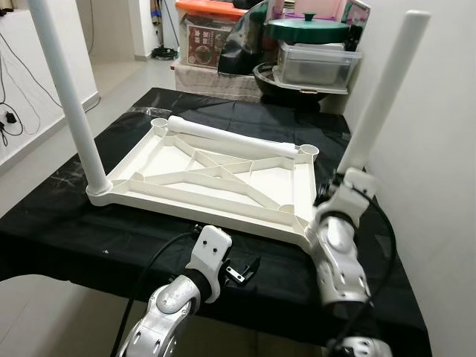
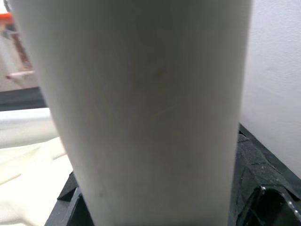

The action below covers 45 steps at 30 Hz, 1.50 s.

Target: Building children table

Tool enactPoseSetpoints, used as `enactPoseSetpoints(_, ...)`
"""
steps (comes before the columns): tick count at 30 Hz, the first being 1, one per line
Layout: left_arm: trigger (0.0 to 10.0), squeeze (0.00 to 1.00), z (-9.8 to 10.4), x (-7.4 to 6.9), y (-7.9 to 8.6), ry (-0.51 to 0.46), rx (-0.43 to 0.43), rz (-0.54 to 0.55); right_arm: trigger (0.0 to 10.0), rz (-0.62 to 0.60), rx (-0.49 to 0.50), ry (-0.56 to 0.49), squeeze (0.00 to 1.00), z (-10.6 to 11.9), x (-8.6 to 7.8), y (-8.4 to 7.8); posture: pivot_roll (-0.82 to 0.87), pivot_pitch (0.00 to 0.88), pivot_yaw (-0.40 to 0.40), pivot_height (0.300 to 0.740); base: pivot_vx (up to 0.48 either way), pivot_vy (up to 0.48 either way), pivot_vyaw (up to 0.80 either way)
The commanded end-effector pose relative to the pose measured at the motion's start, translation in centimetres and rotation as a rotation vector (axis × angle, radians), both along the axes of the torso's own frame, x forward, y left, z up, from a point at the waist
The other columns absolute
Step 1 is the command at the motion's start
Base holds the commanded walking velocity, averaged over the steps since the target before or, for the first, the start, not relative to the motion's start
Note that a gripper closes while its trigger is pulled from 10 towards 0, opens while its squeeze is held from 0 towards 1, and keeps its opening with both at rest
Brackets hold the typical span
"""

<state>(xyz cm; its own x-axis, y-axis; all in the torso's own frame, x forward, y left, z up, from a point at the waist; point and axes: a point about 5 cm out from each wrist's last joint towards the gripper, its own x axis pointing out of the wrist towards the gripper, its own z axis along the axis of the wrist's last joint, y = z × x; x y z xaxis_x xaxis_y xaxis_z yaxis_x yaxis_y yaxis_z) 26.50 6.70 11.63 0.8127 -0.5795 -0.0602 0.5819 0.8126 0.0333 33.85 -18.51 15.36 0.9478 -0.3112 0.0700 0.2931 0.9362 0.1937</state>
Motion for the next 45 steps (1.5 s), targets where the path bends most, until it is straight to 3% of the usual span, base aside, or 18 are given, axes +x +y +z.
enactPoseSetpoints(1,10.0,0.00,-0.2,0.1,-0.3,0.000,-0.005,-0.011,10.0,0.142,0.044,-0.011,0.00,-0.3,-0.1,-1.3,0.15,0.000,-0.085,0.740,0.000,0.000,0.00)
enactPoseSetpoints(3,10.0,0.00,-0.2,0.2,-0.4,0.000,-0.005,-0.013,10.0,0.212,0.053,-0.002,0.00,-0.4,-0.1,-1.5,0.15,0.000,-0.085,0.740,0.000,0.000,0.00)
enactPoseSetpoints(4,10.0,0.00,-0.3,0.2,-0.4,0.000,-0.005,-0.016,10.0,0.313,0.045,0.003,0.00,-0.5,-0.2,-1.7,0.15,0.000,-0.083,0.740,0.000,0.000,0.00)
enactPoseSetpoints(5,10.0,0.00,-0.3,0.2,-0.4,0.000,-0.005,-0.016,10.0,0.313,0.045,0.003,0.00,-0.5,-0.2,-1.7,0.15,0.000,-0.083,0.740,0.000,0.000,0.00)
enactPoseSetpoints(7,10.0,0.00,-0.4,0.3,-0.5,0.002,-0.006,-0.023,10.0,0.563,0.004,0.048,0.00,-0.8,-0.7,-1.7,0.15,0.000,-0.079,0.740,0.000,0.000,0.00)
enactPoseSetpoints(10,10.0,0.00,-0.4,0.4,-0.6,0.003,-0.007,-0.027,10.0,0.651,-0.004,0.068,0.00,-1.0,-1.0,-1.7,0.15,0.000,-0.076,0.740,0.000,0.000,0.00)
enactPoseSetpoints(12,10.0,0.00,-0.7,0.7,-0.8,0.011,-0.009,-0.043,10.0,0.848,-0.022,0.080,0.00,-0.8,-1.4,-1.2,0.16,0.000,-0.084,0.740,0.000,0.000,0.00)
enactPoseSetpoints(15,10.0,0.00,-1.0,0.8,-1.2,0.022,-0.010,-0.074,10.0,1.044,-0.057,0.081,0.00,-0.5,-2.0,-0.4,0.16,0.000,-0.092,0.740,0.000,0.000,0.00)
enactPoseSetpoints(21,10.0,0.00,-1.6,1.1,-1.8,0.045,-0.012,-0.132,10.0,1.278,-0.056,0.010,0.00,1.4,-2.4,0.7,0.16,0.000,-0.092,0.740,0.000,0.000,0.00)
enactPoseSetpoints(28,10.0,0.00,-1.8,1.4,-2.3,0.047,-0.021,-0.164,10.0,1.417,-0.071,-0.017,0.00,2.4,-2.5,1.4,0.16,0.000,-0.096,0.740,0.000,0.000,0.00)
enactPoseSetpoints(29,10.0,0.00,-1.8,1.5,-2.4,0.046,-0.024,-0.170,5.7,1.448,-0.072,-0.001,0.00,2.2,-2.5,1.5,0.16,0.000,-0.096,0.740,0.000,0.000,0.00)
enactPoseSetpoints(31,10.0,0.00,-1.9,1.5,-2.4,0.045,-0.025,-0.172,5.7,1.460,-0.073,0.005,0.00,2.1,-2.5,1.5,0.16,0.000,-0.096,0.740,0.000,0.000,0.00)
enactPoseSetpoints(32,10.0,0.00,-1.9,1.6,-2.4,0.045,-0.026,-0.173,0.0,1.455,-0.076,0.023,0.00,1.7,-2.5,1.6,0.16,0.000,-0.097,0.740,0.000,0.000,0.00)
enactPoseSetpoints(39,10.0,0.00,-2.1,1.8,-2.5,0.048,-0.031,-0.172,0.0,1.358,-0.091,0.063,0.00,0.6,-1.9,1.6,0.15,0.000,-0.087,0.740,0.000,0.000,0.00)
enactPoseSetpoints(40,10.0,0.00,-2.1,1.9,-2.5,0.048,-0.032,-0.171,0.0,1.269,-0.094,0.076,0.00,0.2,-1.4,1.3,0.14,0.000,-0.083,0.740,0.000,0.000,0.00)
enactPoseSetpoints(42,10.0,0.00,-2.2,2.2,-2.5,0.047,-0.033,-0.167,0.0,0.943,-0.073,0.101,0.00,-0.5,0.0,-0.1,0.12,0.000,-0.068,0.740,0.000,0.000,0.00)
enactPoseSetpoints(43,10.0,0.00,-2.2,2.2,-2.5,0.047,-0.033,-0.167,0.0,0.943,-0.073,0.101,0.00,-0.5,0.0,-0.1,0.12,0.000,-0.068,0.740,0.000,0.000,0.00)
enactPoseSetpoints(45,10.0,0.00,-2.2,2.5,-2.6,0.044,-0.033,-0.165,0.0,0.617,-0.041,0.111,0.00,-0.7,0.8,-1.9,0.11,0.000,-0.063,0.740,0.000,0.000,0.00)
